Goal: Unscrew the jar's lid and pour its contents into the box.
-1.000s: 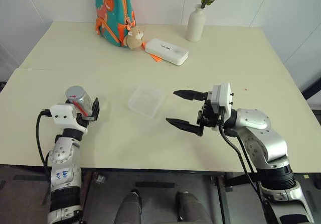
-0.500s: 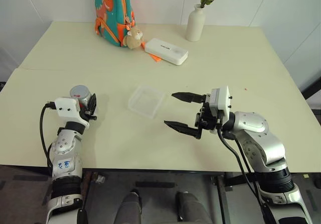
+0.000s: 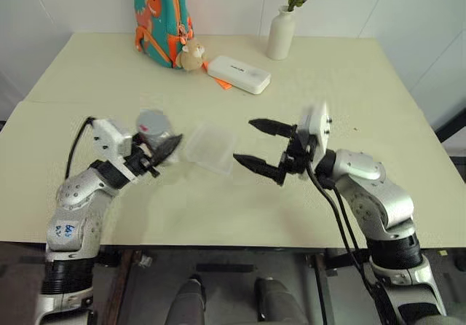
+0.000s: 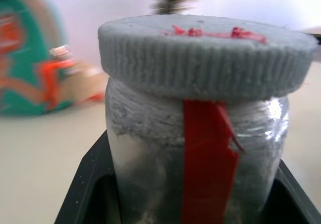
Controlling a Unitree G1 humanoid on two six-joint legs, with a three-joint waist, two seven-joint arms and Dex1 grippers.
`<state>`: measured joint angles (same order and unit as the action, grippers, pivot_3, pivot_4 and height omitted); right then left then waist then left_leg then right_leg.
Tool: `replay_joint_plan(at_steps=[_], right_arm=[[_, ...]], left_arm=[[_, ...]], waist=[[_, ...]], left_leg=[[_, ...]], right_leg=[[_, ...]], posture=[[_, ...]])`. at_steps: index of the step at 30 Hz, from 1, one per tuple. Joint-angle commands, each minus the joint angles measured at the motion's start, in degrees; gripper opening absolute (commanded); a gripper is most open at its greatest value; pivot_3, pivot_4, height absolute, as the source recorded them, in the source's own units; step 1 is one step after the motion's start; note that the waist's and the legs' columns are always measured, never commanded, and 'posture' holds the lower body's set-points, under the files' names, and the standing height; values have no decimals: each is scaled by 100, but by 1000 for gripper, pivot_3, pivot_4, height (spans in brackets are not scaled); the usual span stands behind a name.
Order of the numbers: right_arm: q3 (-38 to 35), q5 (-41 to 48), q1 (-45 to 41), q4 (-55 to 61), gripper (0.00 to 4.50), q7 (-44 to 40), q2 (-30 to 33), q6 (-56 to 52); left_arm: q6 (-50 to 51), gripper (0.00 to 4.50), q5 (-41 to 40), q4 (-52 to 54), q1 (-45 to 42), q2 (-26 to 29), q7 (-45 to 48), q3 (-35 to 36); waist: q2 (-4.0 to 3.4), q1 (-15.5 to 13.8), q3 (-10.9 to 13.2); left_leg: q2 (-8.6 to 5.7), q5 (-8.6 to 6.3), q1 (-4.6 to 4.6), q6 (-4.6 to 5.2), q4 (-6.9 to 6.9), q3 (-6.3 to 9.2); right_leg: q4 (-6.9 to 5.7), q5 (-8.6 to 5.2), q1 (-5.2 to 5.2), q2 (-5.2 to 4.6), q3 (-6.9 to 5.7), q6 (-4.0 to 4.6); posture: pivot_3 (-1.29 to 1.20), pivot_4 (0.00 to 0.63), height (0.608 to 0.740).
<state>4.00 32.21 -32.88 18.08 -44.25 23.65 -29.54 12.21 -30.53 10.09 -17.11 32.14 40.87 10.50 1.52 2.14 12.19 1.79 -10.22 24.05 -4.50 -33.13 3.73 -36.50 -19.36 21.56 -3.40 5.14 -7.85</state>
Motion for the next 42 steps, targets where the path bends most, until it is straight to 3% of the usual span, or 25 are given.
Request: replay_joint_plan(at_steps=[1,6,13,28,34,39,42], right_arm=[[56,478,-400,453,4500,335,-284,-607],[340,335,-795,343,4500,701,-623,-1001],[628,83,-1061,74,4500,963,-959,-1164],[643,-57,-1126,-92,4500,821,-1045,-1096],[613,-30,-1109,-34,2636,717,-1079,-1041],[610,109,-1055,29,2577,451,-989,-1085],[629,575,-1064,105,2577,-689,-607,-1041]], left_arm=[[558,1967,-283,112,-238,247,620,-338],[707,1967,-138,2,-643,108,938,-769],[728,1967,-109,-65,-788,-83,1000,-853],[723,1967,-85,-71,-888,-270,967,-820],[687,1967,-108,-75,-904,-297,979,-800],[738,1967,-266,-64,-900,-263,1249,-804],[811,1967,-438,-203,-1002,-180,1763,-863]], waist=[[0,-1,0],[-1,-32,1],[-1,-12,1],[-1,-20,1],[-1,-20,1],[-1,-18,1],[-1,-28,1]], left_leg=[[2,0,1,0,3,2],[0,-2,12,1,8,2],[1,-3,14,1,15,2],[1,-3,15,1,14,2],[1,-3,15,1,14,2],[1,-3,15,1,14,2],[1,-3,15,1,14,2]], right_leg=[[0,-2,3,1,-2,3],[9,-4,11,0,-2,4],[10,-5,17,1,-2,3],[9,-5,18,0,-2,3],[9,-5,17,0,-2,2],[10,-5,18,0,-2,3],[10,-5,17,0,-3,3]], posture=[[0,150,740],[0,150,740],[0,150,740],[0,150,740],[0,150,740],[0,150,740],[0,150,740]])
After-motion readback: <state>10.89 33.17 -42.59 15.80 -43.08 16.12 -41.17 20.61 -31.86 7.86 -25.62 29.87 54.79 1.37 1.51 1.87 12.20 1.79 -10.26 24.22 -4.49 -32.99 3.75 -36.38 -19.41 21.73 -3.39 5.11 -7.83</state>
